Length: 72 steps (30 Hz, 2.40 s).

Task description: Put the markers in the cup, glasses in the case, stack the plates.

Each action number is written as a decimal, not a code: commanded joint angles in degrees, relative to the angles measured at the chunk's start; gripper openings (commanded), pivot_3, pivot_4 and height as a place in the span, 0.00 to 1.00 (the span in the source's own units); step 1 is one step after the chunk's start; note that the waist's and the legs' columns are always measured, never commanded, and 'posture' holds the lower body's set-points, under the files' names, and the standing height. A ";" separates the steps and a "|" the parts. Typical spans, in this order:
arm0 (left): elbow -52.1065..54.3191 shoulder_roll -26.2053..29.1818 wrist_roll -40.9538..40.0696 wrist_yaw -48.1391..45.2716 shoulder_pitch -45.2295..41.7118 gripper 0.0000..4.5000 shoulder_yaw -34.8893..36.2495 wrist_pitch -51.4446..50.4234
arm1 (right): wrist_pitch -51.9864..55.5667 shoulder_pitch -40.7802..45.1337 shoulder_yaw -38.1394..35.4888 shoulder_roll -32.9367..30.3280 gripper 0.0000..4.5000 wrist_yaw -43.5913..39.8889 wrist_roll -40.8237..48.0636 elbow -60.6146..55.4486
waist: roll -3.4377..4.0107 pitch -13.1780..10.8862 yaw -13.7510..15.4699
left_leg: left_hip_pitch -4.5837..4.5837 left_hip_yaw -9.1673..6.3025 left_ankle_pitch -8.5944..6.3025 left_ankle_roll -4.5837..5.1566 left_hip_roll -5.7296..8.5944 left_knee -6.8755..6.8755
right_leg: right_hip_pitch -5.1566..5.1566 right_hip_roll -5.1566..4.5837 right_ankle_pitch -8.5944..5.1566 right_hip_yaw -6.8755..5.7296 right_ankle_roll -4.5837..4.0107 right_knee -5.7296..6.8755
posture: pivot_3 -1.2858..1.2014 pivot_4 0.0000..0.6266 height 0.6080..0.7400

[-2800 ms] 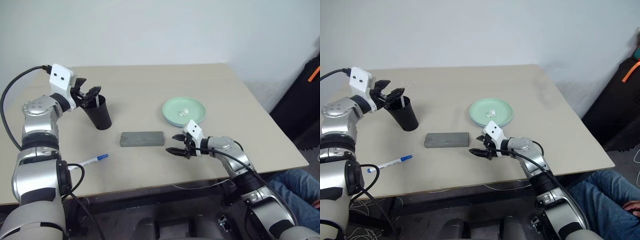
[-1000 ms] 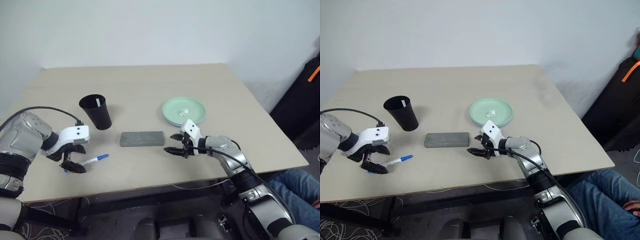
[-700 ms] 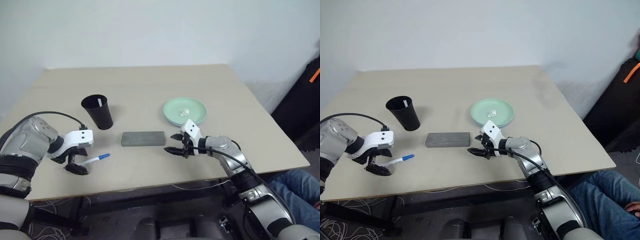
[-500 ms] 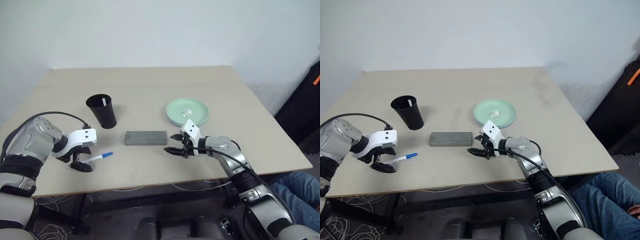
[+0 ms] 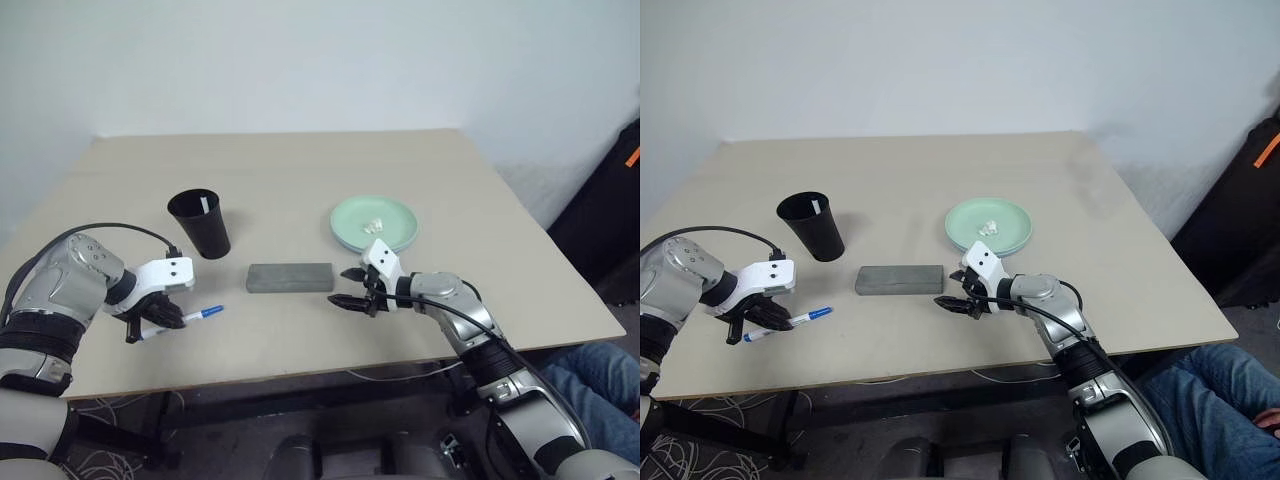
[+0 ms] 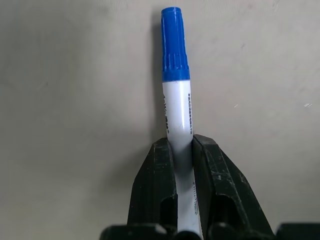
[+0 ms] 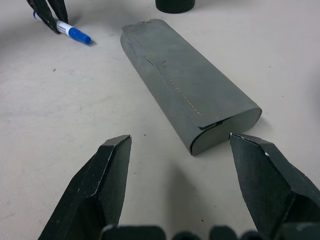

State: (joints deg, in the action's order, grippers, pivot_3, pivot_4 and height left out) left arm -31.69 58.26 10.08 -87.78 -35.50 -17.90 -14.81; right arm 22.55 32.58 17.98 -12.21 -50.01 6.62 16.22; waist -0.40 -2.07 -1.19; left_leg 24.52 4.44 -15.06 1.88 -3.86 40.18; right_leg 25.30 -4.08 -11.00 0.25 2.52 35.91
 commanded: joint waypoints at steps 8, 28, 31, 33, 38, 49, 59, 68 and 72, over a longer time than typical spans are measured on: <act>6.34 -11.29 -24.79 10.05 -11.83 0.02 23.06 -13.11 | -0.45 0.26 -0.55 -0.21 0.75 0.07 0.26 -2.01 | -0.11 0.03 -0.09 | 0.07 -0.17 0.00 0.01 -0.01 0.19 | -0.06 0.03 0.01 -0.07 0.01 0.07 | 0.52 0.00 1.00; -24.00 -16.58 -14.50 47.97 -22.27 0.02 27.64 19.05 | -0.70 1.01 -0.61 -0.17 0.75 0.00 0.23 -1.39 | -0.09 0.04 -1.29 | 0.01 -0.15 0.01 -0.02 0.08 0.06 | -0.11 0.03 0.02 -0.07 0.01 -0.04 | 0.52 0.00 1.00; -24.86 -16.67 -14.11 48.64 -21.87 0.02 27.52 19.41 | -0.77 1.03 -0.67 -0.24 0.75 0.00 0.23 -1.38 | -0.09 0.04 -1.31 | 0.01 -0.15 0.01 -0.02 0.08 0.06 | -0.11 0.03 0.02 -0.06 0.01 -0.04 | 0.52 0.00 1.00; -25.16 -16.73 -14.25 49.07 -21.72 0.19 27.76 19.65 | -0.85 0.92 -1.08 -0.08 0.75 0.29 0.50 -1.51 | -0.09 0.04 -1.37 | 0.01 -0.15 0.01 -0.02 0.08 0.06 | -0.10 0.03 0.02 -0.06 0.01 -0.04 | 0.52 0.00 1.00; -25.17 -16.68 -14.07 49.18 -20.89 0.54 27.51 20.42 | -0.71 1.26 -1.41 0.04 0.75 -0.02 1.08 -1.98 | -0.10 0.04 -1.39 | 0.01 -0.15 0.01 -0.02 0.08 0.06 | -0.11 0.03 0.02 -0.06 0.01 -0.04 | 0.52 0.00 1.00; -21.28 -17.43 -18.50 47.69 -21.32 0.76 30.60 18.69 | -0.73 2.58 -2.74 0.16 0.75 -0.11 1.90 -2.56 | -0.10 0.04 -1.42 | 0.01 -0.15 0.01 -0.02 0.08 0.06 | -0.10 0.03 0.02 -0.06 0.01 -0.03 | 0.52 0.00 1.00; -2.64 -17.89 -29.41 43.72 -17.84 0.76 34.83 4.49 | 5.12 4.10 -8.02 -2.61 0.75 -2.36 8.75 -12.43 | -0.09 0.04 -1.41 | 0.02 -0.16 0.00 -0.02 0.07 0.04 | -0.11 0.02 0.02 -0.06 0.01 -0.05 | 0.52 0.00 1.00; 27.75 -15.54 -39.11 40.06 7.61 0.76 37.82 -12.58 | 9.49 -0.41 -12.30 -8.86 0.75 -0.64 11.77 -20.56 | -0.05 0.04 -1.69 | -0.02 -0.14 0.00 -0.02 0.05 0.03 | -0.07 0.02 0.02 0.00 0.01 0.03 | 0.52 0.00 1.00; 33.26 -15.52 -39.75 41.66 15.73 0.76 39.64 -14.32 | 10.49 -1.63 -14.13 -11.08 0.75 0.50 12.52 -21.29 | -0.06 0.04 -1.30 | -0.03 -0.13 0.00 -0.03 0.05 0.03 | -0.07 0.01 0.03 -0.01 -0.01 0.03 | 0.52 0.00 1.00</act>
State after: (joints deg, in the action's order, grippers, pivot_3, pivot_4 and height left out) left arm -2.18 41.47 -28.90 -46.81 -20.28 19.46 -29.30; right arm 32.99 30.53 6.24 -22.27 -50.07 17.97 -2.26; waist -0.46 -2.03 -2.50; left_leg 24.50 4.31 -15.06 1.86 -3.82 40.21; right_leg 25.23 -4.07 -10.97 0.24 2.51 35.93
